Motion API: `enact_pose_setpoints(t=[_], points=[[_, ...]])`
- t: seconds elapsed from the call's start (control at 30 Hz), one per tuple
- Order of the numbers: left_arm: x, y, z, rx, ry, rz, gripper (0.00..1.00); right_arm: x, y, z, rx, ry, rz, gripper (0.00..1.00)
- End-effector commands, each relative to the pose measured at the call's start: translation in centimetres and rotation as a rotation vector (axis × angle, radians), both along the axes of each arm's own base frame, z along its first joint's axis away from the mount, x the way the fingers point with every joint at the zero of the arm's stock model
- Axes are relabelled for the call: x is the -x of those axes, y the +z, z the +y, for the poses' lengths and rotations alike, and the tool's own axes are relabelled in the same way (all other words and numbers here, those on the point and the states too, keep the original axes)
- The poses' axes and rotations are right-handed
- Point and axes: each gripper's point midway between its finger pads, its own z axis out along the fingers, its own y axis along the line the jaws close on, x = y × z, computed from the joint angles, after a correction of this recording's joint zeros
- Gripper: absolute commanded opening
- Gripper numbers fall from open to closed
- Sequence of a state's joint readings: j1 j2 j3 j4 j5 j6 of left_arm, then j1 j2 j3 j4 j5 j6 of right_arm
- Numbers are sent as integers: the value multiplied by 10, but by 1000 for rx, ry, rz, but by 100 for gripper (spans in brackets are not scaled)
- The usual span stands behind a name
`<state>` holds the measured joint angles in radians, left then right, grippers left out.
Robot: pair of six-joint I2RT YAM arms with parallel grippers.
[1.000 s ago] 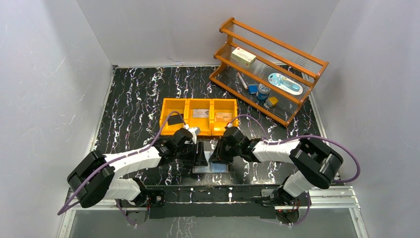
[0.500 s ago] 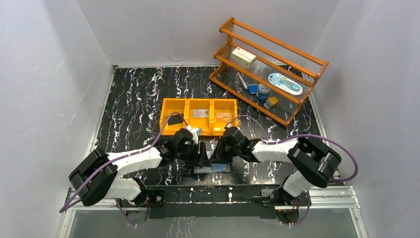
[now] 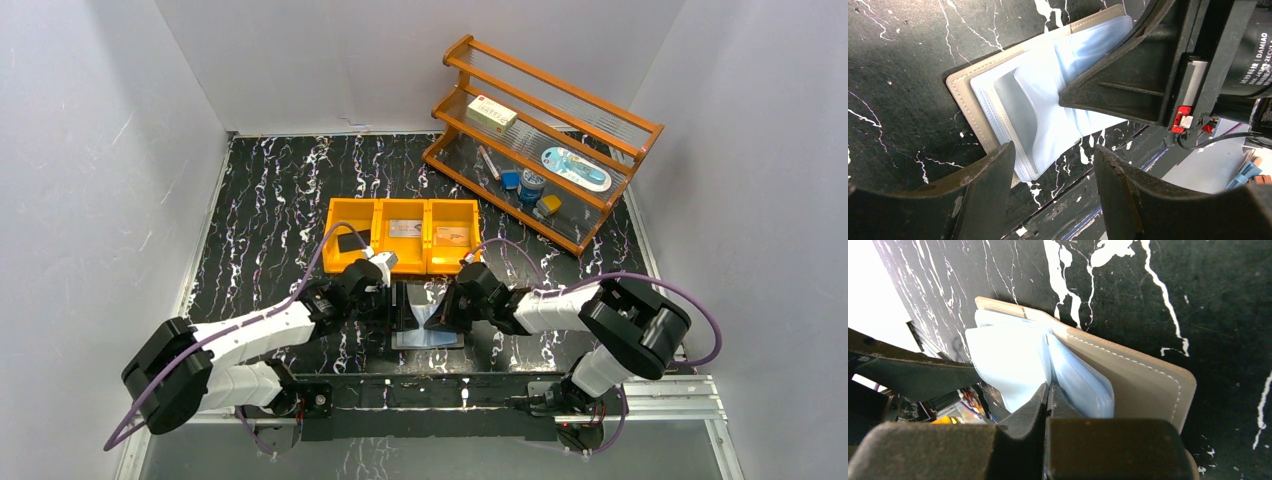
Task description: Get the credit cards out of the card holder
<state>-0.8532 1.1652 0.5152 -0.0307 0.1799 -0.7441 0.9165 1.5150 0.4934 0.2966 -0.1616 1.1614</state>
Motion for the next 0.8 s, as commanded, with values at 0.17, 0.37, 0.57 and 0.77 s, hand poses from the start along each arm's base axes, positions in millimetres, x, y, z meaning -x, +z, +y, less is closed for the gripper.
enact_pose_setpoints(t=[0.17, 0.37, 0.57, 0.77], points=[[-3, 2, -14, 4, -63, 2, 57, 18, -33, -25, 29, -71, 80, 6], [-4, 2, -18, 13, -73, 6, 57, 20, -38, -25, 33, -65, 98, 7], [-16, 6, -1, -68, 17, -35, 60, 20, -39, -25, 33, -71, 103, 7], [-32, 20, 11, -107, 108, -106, 61, 19, -39, -25, 33, -73, 103, 7]])
